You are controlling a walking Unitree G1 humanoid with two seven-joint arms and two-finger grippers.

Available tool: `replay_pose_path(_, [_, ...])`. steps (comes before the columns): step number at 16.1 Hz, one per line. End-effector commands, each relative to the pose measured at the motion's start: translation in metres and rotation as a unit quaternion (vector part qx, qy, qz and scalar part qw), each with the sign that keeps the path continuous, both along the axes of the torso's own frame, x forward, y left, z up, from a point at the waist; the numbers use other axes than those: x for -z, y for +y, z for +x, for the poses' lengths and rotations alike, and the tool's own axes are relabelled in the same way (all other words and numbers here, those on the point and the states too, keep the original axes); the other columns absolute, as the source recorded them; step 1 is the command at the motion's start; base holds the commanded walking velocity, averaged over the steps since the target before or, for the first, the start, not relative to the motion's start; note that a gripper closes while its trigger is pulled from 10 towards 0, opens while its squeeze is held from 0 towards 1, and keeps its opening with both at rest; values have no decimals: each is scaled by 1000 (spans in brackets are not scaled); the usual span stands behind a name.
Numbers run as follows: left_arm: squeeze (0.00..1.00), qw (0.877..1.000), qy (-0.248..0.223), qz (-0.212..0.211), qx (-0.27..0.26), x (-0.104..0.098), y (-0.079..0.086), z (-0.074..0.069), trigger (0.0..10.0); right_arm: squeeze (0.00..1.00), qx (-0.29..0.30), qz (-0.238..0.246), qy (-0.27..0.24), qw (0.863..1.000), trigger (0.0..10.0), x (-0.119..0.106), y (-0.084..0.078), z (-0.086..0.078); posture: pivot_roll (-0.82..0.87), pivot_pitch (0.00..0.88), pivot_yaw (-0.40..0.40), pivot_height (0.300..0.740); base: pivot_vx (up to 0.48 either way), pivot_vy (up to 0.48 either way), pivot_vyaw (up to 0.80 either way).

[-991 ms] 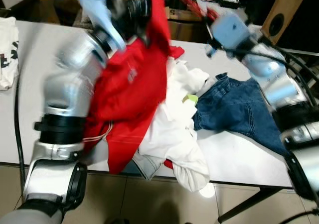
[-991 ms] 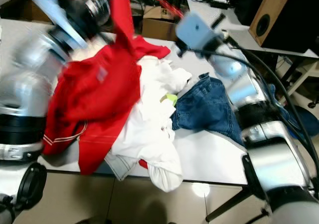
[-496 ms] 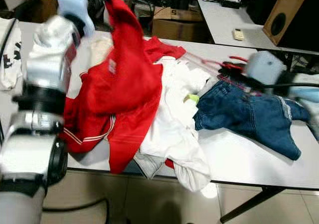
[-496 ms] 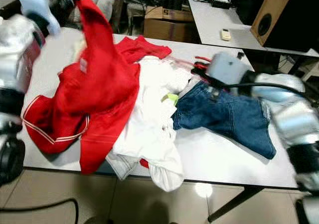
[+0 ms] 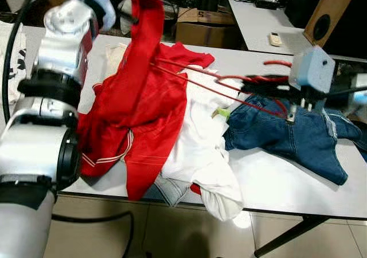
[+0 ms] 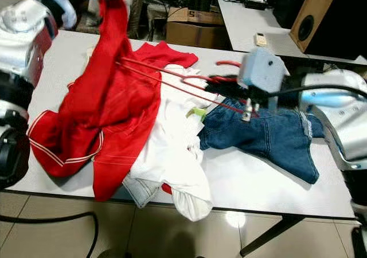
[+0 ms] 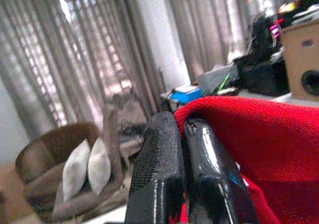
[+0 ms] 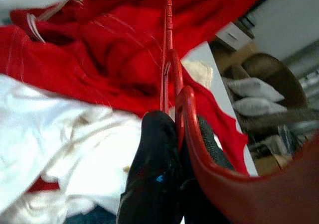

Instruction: Hang hanger

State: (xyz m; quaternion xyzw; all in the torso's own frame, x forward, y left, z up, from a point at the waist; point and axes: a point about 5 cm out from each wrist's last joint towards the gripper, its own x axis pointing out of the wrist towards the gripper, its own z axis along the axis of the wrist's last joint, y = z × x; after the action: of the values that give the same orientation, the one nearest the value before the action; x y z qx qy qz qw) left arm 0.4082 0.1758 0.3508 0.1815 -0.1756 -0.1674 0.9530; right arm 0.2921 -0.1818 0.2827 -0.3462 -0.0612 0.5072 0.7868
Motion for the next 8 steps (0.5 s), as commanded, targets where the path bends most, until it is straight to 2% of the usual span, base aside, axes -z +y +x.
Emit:
replay_pose_path(1, [0, 1000, -8, 28, 10, -5, -8, 1, 10000, 0, -11, -30, 24, 999, 10000, 9, 5, 0, -38, 0, -49, 740, 0, 0, 0])
replay_pose_path(2, [0, 999, -5, 42, -4, -1, -4, 2, 10000, 0, 9, -59, 32, 998, 10000, 15, 0, 4, -35, 0, -51, 740, 0, 0, 0])
replay_pose_path(4, [0, 999, 8, 39, -26, 5, 9, 4, 10000, 0, 46, -85, 32, 995, 10000, 18, -12, 9, -32, 0, -52, 740, 0, 0, 0])
replay_pose_path(5, [0, 997, 21, 48, -61, 14, 25, 5, 10000, 0, 71, -88, 29, 993, 10000, 16, -24, 11, -30, 0, -49, 740, 0, 0, 0])
replay_pose_path(6, [0, 994, 28, 59, -83, 20, 35, 5, 10000, 0, 79, -81, 25, 993, 10000, 13, -28, 10, -29, 0, -45, 740, 0, 0, 0])
replay_pose_path(8, [0, 992, 51, 58, -105, 34, 43, 6, 10000, 0, 63, -49, 23, 997, 10000, 5, -29, 2, -30, 0, -40, 740, 0, 0, 0])
